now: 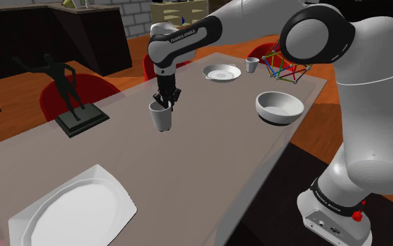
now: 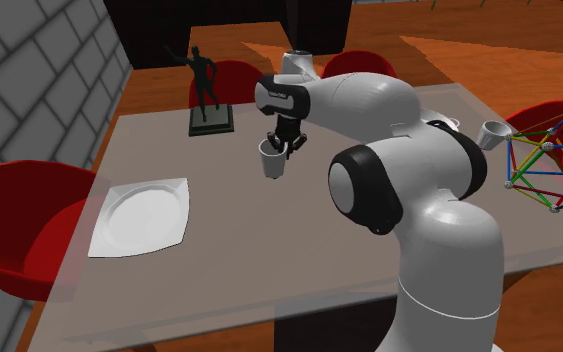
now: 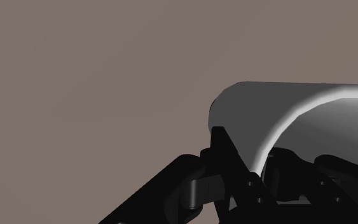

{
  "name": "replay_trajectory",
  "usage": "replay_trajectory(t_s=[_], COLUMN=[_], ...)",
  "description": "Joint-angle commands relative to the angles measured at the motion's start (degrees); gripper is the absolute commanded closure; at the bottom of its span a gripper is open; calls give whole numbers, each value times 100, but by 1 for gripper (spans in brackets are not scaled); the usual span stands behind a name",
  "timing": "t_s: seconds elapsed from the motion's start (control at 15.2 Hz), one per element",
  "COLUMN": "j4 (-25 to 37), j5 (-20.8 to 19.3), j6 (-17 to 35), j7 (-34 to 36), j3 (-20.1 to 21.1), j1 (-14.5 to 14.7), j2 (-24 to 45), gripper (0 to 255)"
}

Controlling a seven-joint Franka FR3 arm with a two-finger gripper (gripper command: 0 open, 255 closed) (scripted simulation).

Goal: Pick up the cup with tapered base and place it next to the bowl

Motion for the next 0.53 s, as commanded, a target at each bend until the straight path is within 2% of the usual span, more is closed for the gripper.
replay_trajectory(t_s=[0.0,0.46], j4=[61,401], j5=[1,1], j6=[-107,-574], j7=[11,53], j3=[2,8], j1=[0,-2], j2=[-49,-180], gripper=[255,255])
